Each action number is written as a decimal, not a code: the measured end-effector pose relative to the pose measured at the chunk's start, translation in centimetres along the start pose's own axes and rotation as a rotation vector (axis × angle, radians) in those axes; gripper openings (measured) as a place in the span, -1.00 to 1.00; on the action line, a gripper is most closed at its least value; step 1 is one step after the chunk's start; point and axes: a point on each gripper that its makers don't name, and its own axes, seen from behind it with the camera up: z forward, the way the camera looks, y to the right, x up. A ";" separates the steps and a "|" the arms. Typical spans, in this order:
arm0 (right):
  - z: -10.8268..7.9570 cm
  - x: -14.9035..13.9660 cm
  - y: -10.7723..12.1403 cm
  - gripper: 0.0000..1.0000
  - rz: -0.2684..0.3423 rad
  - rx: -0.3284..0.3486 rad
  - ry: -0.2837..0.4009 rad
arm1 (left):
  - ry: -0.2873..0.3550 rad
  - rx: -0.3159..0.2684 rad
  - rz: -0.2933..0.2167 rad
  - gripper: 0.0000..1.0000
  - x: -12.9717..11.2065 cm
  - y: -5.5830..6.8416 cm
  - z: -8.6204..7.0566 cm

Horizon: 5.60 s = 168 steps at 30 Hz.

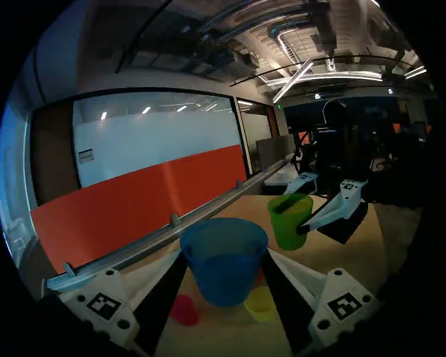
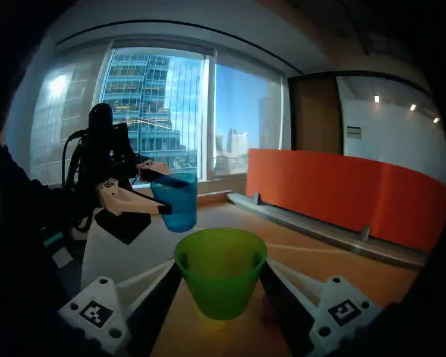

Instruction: Pour water

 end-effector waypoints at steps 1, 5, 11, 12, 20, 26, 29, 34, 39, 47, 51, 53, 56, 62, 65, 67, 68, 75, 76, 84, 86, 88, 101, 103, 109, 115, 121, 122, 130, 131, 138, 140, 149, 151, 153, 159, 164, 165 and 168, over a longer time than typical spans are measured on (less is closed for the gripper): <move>0.1 0.0 -0.1 0.78 0.000 0.004 0.000 | 0.002 0.003 0.010 0.68 0.2 0.0 0.0; 0.5 0.1 -0.6 0.78 -0.002 0.018 0.001 | 0.008 0.015 0.052 0.68 1.0 -0.1 0.1; 1.1 0.1 -1.2 0.79 0.000 0.039 0.004 | 0.017 0.040 0.111 0.68 2.4 -0.5 0.1; 1.2 0.1 -1.3 0.78 0.001 0.042 0.005 | 0.018 0.044 0.120 0.68 2.6 -0.5 0.1; 1.8 -0.1 -1.9 0.78 0.005 0.067 0.007 | 0.015 0.070 0.209 0.67 3.6 -1.1 0.4; 2.1 -0.2 -2.3 0.79 0.008 0.085 0.008 | 0.012 0.081 0.277 0.68 4.4 -1.2 0.6; 2.3 -0.4 -2.6 0.79 0.008 0.095 0.008 | 0.009 0.086 0.309 0.67 4.8 -1.2 0.7; 2.6 -0.5 -3.1 0.79 0.008 0.110 0.005 | 0.006 0.095 0.359 0.68 5.4 -1.2 0.7; 2.9 -0.4 -3.4 0.79 0.008 0.124 0.006 | 0.012 0.103 0.402 0.68 6.0 -1.3 0.7; 3.3 -0.4 -4.2 0.78 0.005 0.143 0.004 | 0.012 0.117 0.472 0.67 7.0 -1.2 0.6; 3.5 -0.3 -4.4 0.78 0.005 0.149 0.005 | 0.012 0.121 0.509 0.68 7.5 -1.0 0.7; 3.7 -0.3 -4.5 0.78 0.006 0.152 0.005 | 0.011 0.124 0.527 0.67 7.7 -0.9 0.8; 3.8 -0.3 -4.6 0.78 0.005 0.155 0.005 | 0.006 0.125 0.556 0.67 7.9 -0.8 0.9; 4.0 -0.2 -4.9 0.78 0.003 0.163 0.006 | -0.003 0.132 0.615 0.68 8.1 -0.6 1.2; 4.1 -0.1 -5.0 0.78 0.002 0.166 0.007 | -0.006 0.134 0.642 0.68 8.1 -0.6 1.4; 4.2 -0.1 -5.1 0.78 0.001 0.168 0.008 | -0.007 0.138 0.660 0.68 8.2 -0.7 1.5; 4.2 0.0 -5.1 0.78 0.002 0.170 0.008 | -0.008 0.141 0.669 0.68 8.3 -0.7 1.6; 4.4 0.0 -5.3 0.78 0.001 0.175 0.010 | -0.013 0.151 0.719 0.68 8.5 -0.6 1.7; 4.4 0.0 -5.3 0.78 0.001 0.175 0.010 | -0.014 0.153 0.726 0.68 8.6 -0.6 1.8; 4.5 0.1 -5.5 0.78 0.000 0.176 0.012 | -0.023 0.170 0.774 0.68 8.8 -0.6 1.9; 4.5 0.1 -5.5 0.78 -0.001 0.176 0.012 | -0.022 0.174 0.785 0.68 9.0 -0.6 1.8; 4.6 0.2 -5.5 0.78 -0.001 0.177 0.012 | -0.021 0.177 0.796 0.68 9.2 -0.6 1.8; 4.6 0.3 -5.6 0.78 -0.004 0.178 0.014 | -0.011 0.186 0.857 0.68 9.7 -0.2 1.8; 4.6 0.3 -5.6 0.78 -0.005 0.177 0.014 | -0.012 0.188 0.866 0.68 9.8 -0.2 1.8; 4.6 0.4 -5.6 0.77 -0.005 0.177 0.015 | -0.011 0.193 0.887 0.68 10.0 -0.3 1.8; 4.5 0.4 -5.6 0.77 -0.006 0.177 0.017 | -0.012 0.196 0.905 0.68 10.0 -0.4 1.7; 4.6 0.5 -5.6 0.77 -0.008 0.176 0.018 | -0.010 0.201 0.920 0.68 10.0 -0.4 1.7; 4.6 0.5 -5.6 0.77 -0.008 0.176 0.019 | -0.010 0.202 0.922 0.68 10.1 -0.4 1.6; 4.6 0.7 -5.5 0.77 -0.010 0.175 0.024 | -0.008 0.211 0.942 0.68 10.5 -0.4 1.4; 4.5 0.8 -5.5 0.77 -0.011 0.175 0.024 | -0.007 0.212 0.945 0.68 10.6 -0.4 1.4; 4.4 0.9 -5.6 0.77 -0.016 0.174 0.028 | -0.008 0.216 0.974 0.67 11.0 -0.3 1.4; 4.3 0.9 -5.6 0.77 -0.016 0.174 0.030 | -0.007 0.220 0.983 0.67 11.2 -0.3 1.3; 4.1 1.0 -5.7 0.77 -0.018 0.175 0.036 | -0.009 0.225 1.020 0.68 11.8 -0.3 1.2; 4.1 1.0 -5.7 0.77 -0.018 0.175 0.038 | -0.010 0.226 1.029 0.68 11.9 -0.3 1.2; 4.1 1.1 -5.7 0.77 -0.019 0.176 0.039 | -0.012 0.227 1.037 0.68 11.9 -0.2 1.2; 4.1 1.1 -5.7 0.77 -0.021 0.175 0.040 | -0.013 0.228 1.055 0.68 12.2 -0.1 1.1; 4.1 1.2 -5.8 0.77 -0.022 0.175 0.042 | -0.015 0.232 1.073 0.68 12.3 -0.1 1.2; 4.1 1.2 -5.8 0.77 -0.022 0.176 0.042 | -0.016 0.232 1.076 0.68 12.3 -0.1 1.2; 4.1 1.3 -5.9 0.77 -0.022 0.176 0.042 | -0.018 0.236 1.088 0.68 12.4 -0.2 1.1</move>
